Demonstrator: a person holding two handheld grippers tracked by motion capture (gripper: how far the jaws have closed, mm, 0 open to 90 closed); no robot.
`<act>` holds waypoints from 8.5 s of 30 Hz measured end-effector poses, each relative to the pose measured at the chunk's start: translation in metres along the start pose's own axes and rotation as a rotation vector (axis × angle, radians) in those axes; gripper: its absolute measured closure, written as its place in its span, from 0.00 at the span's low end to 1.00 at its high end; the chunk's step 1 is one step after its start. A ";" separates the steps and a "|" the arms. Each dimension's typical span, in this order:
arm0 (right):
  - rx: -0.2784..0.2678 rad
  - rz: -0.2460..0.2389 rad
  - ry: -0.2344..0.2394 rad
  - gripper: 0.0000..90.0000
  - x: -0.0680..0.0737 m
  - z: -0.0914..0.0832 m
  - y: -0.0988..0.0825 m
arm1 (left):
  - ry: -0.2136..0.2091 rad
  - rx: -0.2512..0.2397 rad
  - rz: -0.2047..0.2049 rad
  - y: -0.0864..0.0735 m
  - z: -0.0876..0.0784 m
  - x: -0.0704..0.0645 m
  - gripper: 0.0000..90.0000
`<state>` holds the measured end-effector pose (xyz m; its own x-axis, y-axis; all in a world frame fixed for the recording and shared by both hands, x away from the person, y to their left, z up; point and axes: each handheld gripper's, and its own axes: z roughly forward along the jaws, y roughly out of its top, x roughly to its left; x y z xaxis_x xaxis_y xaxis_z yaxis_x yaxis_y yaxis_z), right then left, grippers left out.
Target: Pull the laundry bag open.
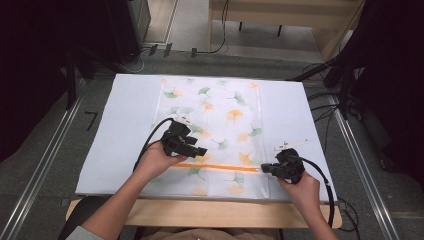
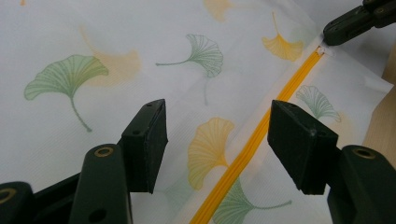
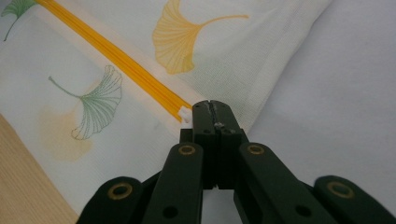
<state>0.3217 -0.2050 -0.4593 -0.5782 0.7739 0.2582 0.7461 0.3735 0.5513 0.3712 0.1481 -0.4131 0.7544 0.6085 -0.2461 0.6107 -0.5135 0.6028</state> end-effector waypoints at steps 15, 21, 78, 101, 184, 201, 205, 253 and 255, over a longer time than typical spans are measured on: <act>0.022 -0.001 0.045 1.00 0.011 0.009 -0.001 | -0.010 0.016 0.025 0.004 0.008 -0.006 0.42; -0.001 -0.029 0.029 1.00 0.016 0.011 0.004 | -0.011 0.018 0.028 0.004 0.010 -0.007 0.42; -0.045 0.033 -0.100 0.80 0.001 -0.006 -0.007 | -0.055 0.013 0.079 0.009 0.025 -0.025 0.48; -0.031 -0.070 -0.183 0.71 0.022 0.007 -0.014 | -0.068 0.024 0.087 0.016 0.032 -0.026 0.48; -0.141 -0.106 0.007 0.95 0.039 -0.026 0.015 | -0.220 -0.045 0.107 0.026 0.092 -0.086 0.86; -0.133 -0.119 0.009 0.95 0.042 -0.025 0.015 | -0.232 -0.051 0.098 0.027 0.093 -0.085 0.93; -0.139 -0.124 0.019 0.95 0.043 -0.025 0.015 | -0.233 -0.044 0.102 0.028 0.095 -0.087 0.99; -0.127 -0.129 0.019 0.95 0.042 -0.026 0.014 | -0.242 0.039 0.073 0.026 0.085 -0.069 1.00; -0.126 -0.132 0.020 0.95 0.041 -0.026 0.014 | -0.241 0.036 0.064 0.024 0.085 -0.067 1.00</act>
<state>0.2996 -0.1812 -0.4206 -0.6759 0.7116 0.1920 0.6165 0.4030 0.6764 0.3559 0.0435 -0.4466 0.8248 0.4142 -0.3850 0.5648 -0.5704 0.5964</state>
